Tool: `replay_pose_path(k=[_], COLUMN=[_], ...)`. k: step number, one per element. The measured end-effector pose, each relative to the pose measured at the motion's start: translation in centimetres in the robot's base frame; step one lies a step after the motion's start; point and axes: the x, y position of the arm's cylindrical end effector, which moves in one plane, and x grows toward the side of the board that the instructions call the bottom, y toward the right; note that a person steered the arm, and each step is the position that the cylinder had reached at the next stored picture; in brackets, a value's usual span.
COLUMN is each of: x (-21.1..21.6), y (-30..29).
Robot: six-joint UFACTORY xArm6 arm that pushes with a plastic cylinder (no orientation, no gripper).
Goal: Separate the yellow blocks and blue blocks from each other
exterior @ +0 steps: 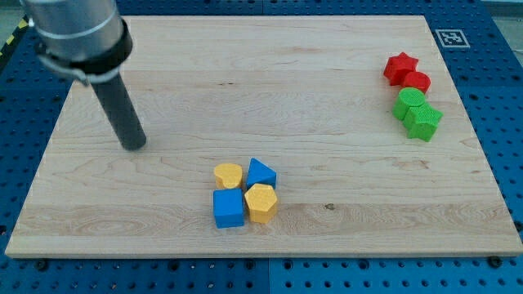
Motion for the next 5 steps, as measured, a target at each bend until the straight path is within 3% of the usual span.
replay_pose_path(k=[2,5], x=[5.8,6.0], y=[3.1,17.8])
